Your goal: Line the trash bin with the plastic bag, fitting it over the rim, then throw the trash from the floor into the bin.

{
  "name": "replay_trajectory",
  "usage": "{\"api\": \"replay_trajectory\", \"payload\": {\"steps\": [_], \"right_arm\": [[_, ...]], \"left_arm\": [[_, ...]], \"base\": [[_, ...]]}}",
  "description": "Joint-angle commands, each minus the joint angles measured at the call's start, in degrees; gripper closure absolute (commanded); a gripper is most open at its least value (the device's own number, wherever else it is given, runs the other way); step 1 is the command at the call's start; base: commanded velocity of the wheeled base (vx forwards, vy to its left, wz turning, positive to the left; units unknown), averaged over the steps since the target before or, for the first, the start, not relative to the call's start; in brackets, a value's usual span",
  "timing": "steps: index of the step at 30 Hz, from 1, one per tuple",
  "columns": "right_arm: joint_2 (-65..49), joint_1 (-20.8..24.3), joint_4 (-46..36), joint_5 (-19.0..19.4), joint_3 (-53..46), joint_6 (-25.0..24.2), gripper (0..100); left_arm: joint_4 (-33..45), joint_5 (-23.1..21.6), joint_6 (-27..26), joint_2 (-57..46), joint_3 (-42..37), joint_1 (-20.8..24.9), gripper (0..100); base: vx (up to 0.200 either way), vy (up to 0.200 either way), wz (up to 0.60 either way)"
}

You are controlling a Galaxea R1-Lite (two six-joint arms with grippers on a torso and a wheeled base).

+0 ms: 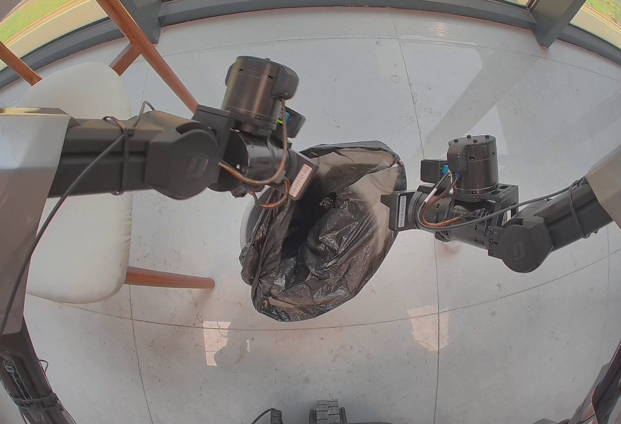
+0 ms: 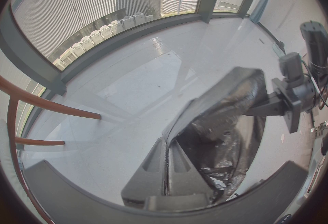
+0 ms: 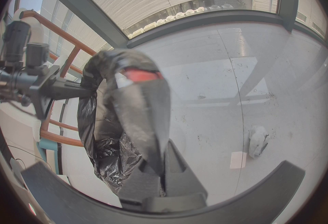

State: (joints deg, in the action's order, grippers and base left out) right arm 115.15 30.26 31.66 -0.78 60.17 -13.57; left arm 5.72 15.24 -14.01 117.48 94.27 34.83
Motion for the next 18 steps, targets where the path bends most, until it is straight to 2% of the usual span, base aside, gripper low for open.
{"api": "replay_trajectory", "payload": {"steps": [1, 3, 4, 10, 14, 18], "right_arm": [[0.34, -1.34, 0.60, 0.52, -1.11, 1.00, 100], [0.25, -1.96, 0.25, 0.60, -1.46, 2.23, 100], [0.16, -2.22, 0.25, 0.60, -1.64, 2.49, 0], [-0.37, -2.48, 1.83, 0.69, -1.55, 0.30, 0], [-4.15, -2.13, 1.74, 4.03, -3.31, 0.38, 0], [-6.34, -2.04, 1.83, 4.47, -5.24, 0.56, 0]], "left_arm": [[0.26, -0.12, -0.58, 0.47, 1.97, -2.22, 100], [0.17, -0.12, -0.67, 0.47, 2.15, -2.48, 100], [0.17, -0.12, -0.67, 0.47, 2.23, -2.92, 100], [0.08, -0.12, -0.67, 0.47, 2.50, -3.63, 100], [0.08, -0.21, -0.85, 0.64, 2.59, -5.56, 100], [-0.09, -0.30, -1.46, 0.73, 2.76, -6.18, 100]], "base": [[0.000, 0.000, 0.00], [0.000, 0.000, 0.00], [0.000, 0.000, 0.00], [0.000, 0.000, 0.00], [0.000, 0.000, 0.00], [0.000, 0.000, 0.00]]}}
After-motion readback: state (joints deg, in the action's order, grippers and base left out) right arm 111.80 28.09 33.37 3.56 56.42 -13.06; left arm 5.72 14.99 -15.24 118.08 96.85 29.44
